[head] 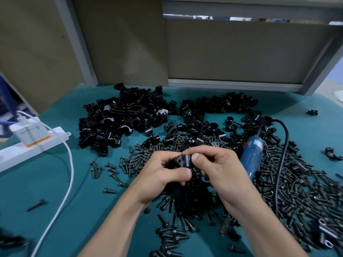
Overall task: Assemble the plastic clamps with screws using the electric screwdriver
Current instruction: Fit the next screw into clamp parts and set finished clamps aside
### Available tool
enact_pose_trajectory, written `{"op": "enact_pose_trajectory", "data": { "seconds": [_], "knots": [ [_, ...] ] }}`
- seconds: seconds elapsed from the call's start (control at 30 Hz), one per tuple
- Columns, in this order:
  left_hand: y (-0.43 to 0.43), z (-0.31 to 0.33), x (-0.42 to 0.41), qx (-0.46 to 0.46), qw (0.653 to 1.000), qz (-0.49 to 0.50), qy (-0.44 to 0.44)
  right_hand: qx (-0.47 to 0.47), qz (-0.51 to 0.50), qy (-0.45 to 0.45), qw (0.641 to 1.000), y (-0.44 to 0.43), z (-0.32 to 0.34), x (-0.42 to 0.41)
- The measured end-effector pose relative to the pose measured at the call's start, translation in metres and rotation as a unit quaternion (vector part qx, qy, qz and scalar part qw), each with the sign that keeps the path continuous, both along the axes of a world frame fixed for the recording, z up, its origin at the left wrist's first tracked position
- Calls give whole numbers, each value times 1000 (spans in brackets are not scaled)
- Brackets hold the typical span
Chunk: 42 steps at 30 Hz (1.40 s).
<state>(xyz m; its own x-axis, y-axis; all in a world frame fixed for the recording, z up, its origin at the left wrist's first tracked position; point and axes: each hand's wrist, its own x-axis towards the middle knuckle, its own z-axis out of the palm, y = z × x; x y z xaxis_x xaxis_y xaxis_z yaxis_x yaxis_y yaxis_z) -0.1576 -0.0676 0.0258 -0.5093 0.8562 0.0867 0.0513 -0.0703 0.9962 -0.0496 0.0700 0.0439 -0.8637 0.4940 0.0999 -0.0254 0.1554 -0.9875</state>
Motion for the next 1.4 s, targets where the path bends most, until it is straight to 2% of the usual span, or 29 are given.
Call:
{"op": "enact_pose_trajectory", "data": {
  "seconds": [0.13, 0.27, 0.37, 0.43, 0.5, 0.7, 0.9, 1.1, 1.27, 1.4],
  "knots": [
    [3, 0, 3, -10, 999, 13, -31, 45, -91, 30, 994, -5, -7, -4],
    [1, 3, 4, 21, 992, 12, -121, -18, -14, 57, 998, -4, 2, 3],
    [-5, 7, 1, 67, 967, -9, -245, -55, 49, 71, 995, -5, 7, 7],
    [-8, 8, 0, 89, 949, -34, -302, -54, 50, 71, 995, -9, 7, 6],
    [-9, 7, -2, 102, 940, -53, -322, -45, 36, 76, 995, -12, 7, 4],
    [-9, 4, -4, 107, 943, -62, -310, -9, 38, 94, 995, -16, 10, 5],
    [-7, 3, -7, 95, 952, -53, -286, 71, 17, 53, 996, -23, 8, 8],
    [-6, 1, -9, 135, 938, -48, -316, 121, -18, 83, 989, -33, 8, 11],
    [-6, 1, -10, 110, 954, -33, -277, 148, -44, 90, 984, -34, 5, 12],
    [-5, 0, -6, 90, 964, -10, -251, 200, -54, 52, 977, -30, 5, 11]
  ]
}}
